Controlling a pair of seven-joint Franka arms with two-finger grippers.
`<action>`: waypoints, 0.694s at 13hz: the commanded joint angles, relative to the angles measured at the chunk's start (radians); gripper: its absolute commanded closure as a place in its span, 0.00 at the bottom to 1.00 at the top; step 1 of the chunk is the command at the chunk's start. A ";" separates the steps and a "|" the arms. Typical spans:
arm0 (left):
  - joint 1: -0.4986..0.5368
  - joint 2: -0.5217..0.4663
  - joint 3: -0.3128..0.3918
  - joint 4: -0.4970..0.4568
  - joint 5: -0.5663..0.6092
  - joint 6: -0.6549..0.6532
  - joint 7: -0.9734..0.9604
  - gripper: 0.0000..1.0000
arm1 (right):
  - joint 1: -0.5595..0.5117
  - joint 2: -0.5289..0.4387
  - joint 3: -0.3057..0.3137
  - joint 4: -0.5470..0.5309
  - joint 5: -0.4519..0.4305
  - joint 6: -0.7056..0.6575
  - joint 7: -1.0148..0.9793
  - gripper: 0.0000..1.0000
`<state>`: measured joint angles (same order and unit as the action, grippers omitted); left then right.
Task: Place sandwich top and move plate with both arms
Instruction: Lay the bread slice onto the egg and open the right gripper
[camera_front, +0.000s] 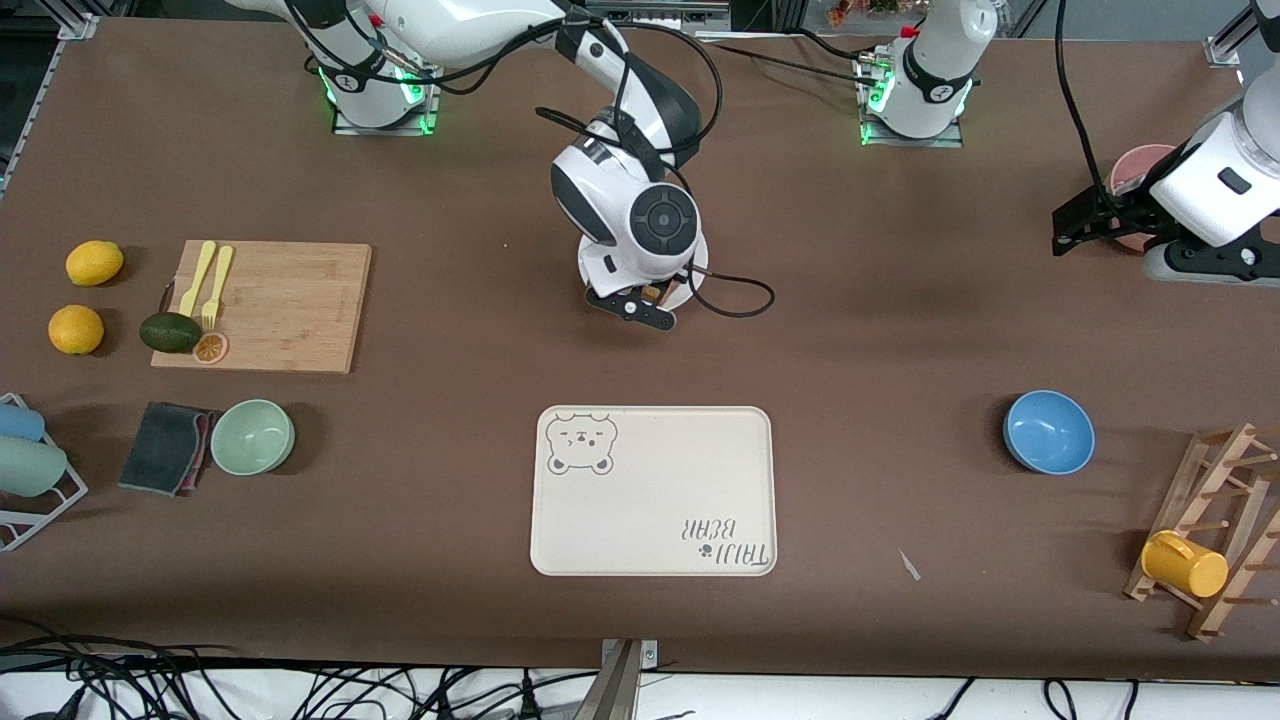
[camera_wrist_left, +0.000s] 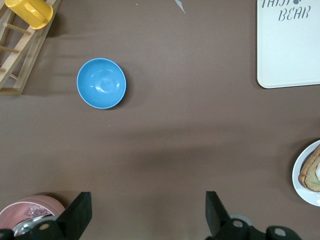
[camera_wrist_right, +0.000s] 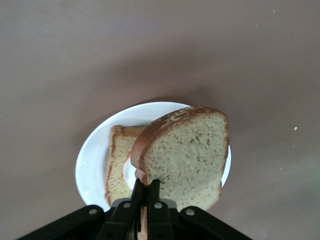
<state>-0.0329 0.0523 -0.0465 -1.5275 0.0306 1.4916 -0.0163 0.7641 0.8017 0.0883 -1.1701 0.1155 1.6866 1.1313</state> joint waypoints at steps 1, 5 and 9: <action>-0.005 0.008 0.001 0.026 0.015 -0.021 -0.008 0.00 | 0.009 -0.006 -0.005 -0.035 0.027 -0.002 0.013 1.00; -0.005 0.008 0.001 0.026 0.015 -0.021 -0.010 0.00 | 0.053 -0.004 0.004 -0.075 0.035 0.043 0.018 1.00; -0.005 0.008 0.001 0.026 0.015 -0.021 -0.008 0.00 | 0.058 -0.004 0.002 -0.103 0.023 0.073 0.018 0.35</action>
<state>-0.0329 0.0523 -0.0466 -1.5275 0.0306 1.4916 -0.0163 0.8271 0.8082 0.0938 -1.2596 0.1351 1.7500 1.1411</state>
